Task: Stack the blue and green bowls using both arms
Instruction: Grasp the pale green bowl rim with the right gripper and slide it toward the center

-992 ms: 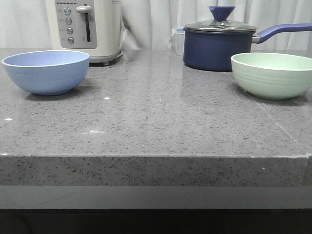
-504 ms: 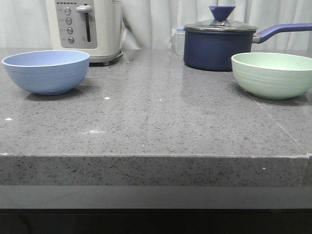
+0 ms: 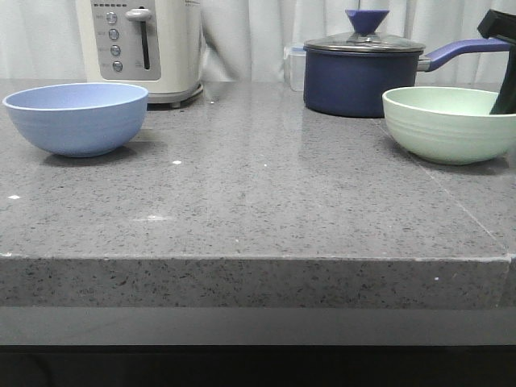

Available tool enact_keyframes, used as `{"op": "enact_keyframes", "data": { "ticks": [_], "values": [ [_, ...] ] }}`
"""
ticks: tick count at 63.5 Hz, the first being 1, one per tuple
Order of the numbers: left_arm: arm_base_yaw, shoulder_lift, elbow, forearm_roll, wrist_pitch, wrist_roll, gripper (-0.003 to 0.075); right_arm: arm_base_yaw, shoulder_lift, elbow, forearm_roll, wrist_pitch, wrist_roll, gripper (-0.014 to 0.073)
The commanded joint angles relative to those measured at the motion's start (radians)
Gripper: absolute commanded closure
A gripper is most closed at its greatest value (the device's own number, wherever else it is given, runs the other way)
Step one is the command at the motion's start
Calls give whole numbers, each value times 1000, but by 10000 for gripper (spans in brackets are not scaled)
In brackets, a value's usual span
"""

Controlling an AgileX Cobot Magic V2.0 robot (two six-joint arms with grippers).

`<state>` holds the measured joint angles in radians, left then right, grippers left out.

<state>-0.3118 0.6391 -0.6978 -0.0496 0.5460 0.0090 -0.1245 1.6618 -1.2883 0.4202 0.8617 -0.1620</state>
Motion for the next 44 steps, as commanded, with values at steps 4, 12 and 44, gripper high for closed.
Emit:
{"op": "enact_keyframes", "data": {
  "ticks": [4,12,44],
  "values": [
    [-11,5,-33,-8,-78,-1,208,-3,-38,-35,31,-37,-17,504],
    [-11,5,-33,-8,-78,-1,208,-3,-38,-35,31,-37,-18,597],
    [-11,5,-33,-8,-78,-1,208,231,-32,-224,-81,53,6,648]
  ]
}}
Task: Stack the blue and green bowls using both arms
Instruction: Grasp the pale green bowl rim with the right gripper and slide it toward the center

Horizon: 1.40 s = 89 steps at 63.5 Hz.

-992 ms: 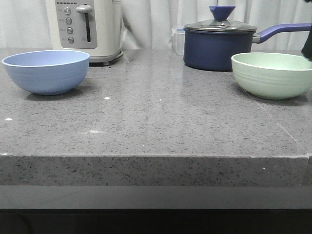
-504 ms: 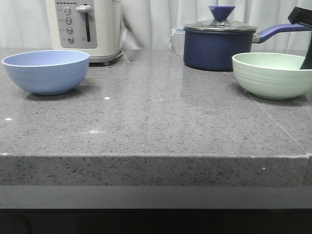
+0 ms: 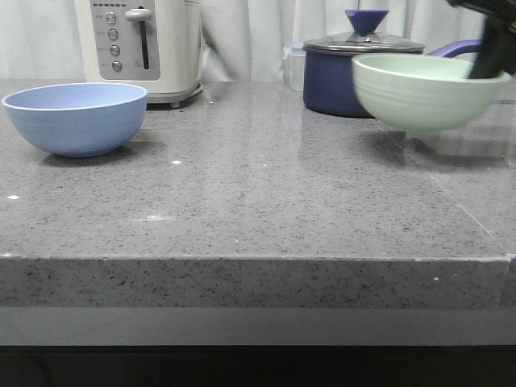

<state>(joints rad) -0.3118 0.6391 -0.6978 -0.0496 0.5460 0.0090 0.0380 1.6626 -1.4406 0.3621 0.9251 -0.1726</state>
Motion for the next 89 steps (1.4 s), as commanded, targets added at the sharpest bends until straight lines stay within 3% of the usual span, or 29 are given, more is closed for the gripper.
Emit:
{"op": "enact_keyframes", "data": {
  "ticks": [1,20,46,54,74,89],
  "values": [
    [-11,5,-33,-8,-78,-1,208,89,-30,-80,-32,-9,25,648],
    [-11,5,-33,-8,-78,-1,208,301,70,-182,-132,-1,119,648],
    [-11,5,-33,-8,-78,-1,208,334,161,-240,-130,-5,134,641],
    [-11,5,-33,-8,-78,-1,208,334,162,-240,-130,-14,134,587],
    [-11,5,-33,-8,-78,-1,208,334,156,-242,-129,-49,134,266],
    [-11,5,-33,-8,-78,-1,208,334,32,-227,-146,-45,124,260]
  ]
}}
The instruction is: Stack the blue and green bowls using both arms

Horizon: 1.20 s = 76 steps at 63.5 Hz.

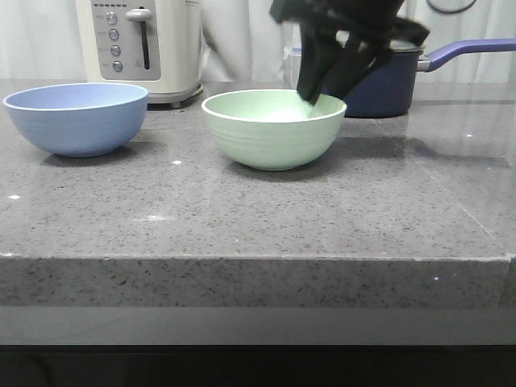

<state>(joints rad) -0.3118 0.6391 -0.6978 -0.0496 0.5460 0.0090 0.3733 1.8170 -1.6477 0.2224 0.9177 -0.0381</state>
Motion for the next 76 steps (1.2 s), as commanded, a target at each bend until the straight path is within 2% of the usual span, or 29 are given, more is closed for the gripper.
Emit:
{"op": "enact_keyframes", "data": {
  "ticks": [1,10,22,32,36,40,48,52,76],
  "values": [
    [-11,5,-33,-8,-78,-1,208,-1,-134,-16,-7,-37,-14,260],
    [-11,5,-33,-8,-78,-1,208,-1,-279,80,-29,-66,-36,260],
    [-11,5,-33,-8,-78,-1,208,-1,-470,263,-52,-177,-36,260],
    [-11,5,-33,-8,-78,-1,208,-1,-541,372,-61,-202,-51,267],
    [-11,5,-33,-8,-78,-1,208,-1,-547,420,-58,-193,-92,312],
    [-11,5,-33,-8,-78,-1,208,-1,-547,466,-42,-203,-133,391],
    [-11,5,-33,-8,-78,-1,208,-1,-547,564,-3,-276,-187,594],
    [-11,5,-33,-8,-78,-1,208,-1,-542,587,10,-306,-196,666],
    [-11,5,-33,-8,-78,-1,208,-1,-406,582,60,-372,-259,653]
  ]
}}
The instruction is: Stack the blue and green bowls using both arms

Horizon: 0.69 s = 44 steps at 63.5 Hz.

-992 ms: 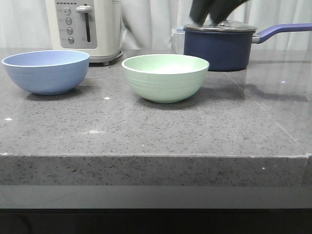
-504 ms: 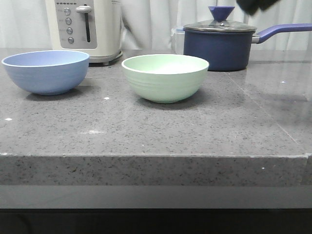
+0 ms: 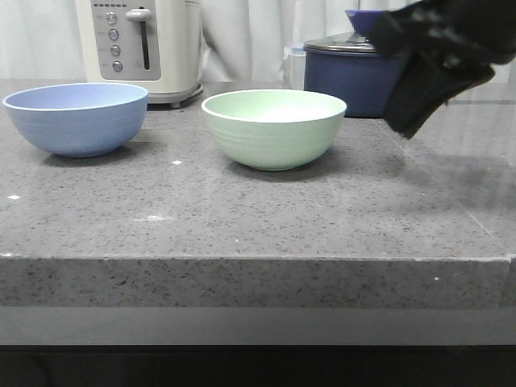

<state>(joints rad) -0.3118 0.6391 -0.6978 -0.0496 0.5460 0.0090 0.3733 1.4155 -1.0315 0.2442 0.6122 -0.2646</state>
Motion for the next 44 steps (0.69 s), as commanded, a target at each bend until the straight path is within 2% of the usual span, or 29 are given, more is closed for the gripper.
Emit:
{"op": "enact_keyframes", "data": {
  "ticks": [1,10,44],
  "values": [
    [-11,5,-33,-8,-78,-1,208,-1,-1,-37,44,-70,-40,653],
    [-11,5,-33,-8,-78,-1,208,0,37,-68,100,-67,-92,653],
    [-11,5,-33,-8,-78,-1,208,0,62,-76,135,-145,-94,653]
  ]
}}
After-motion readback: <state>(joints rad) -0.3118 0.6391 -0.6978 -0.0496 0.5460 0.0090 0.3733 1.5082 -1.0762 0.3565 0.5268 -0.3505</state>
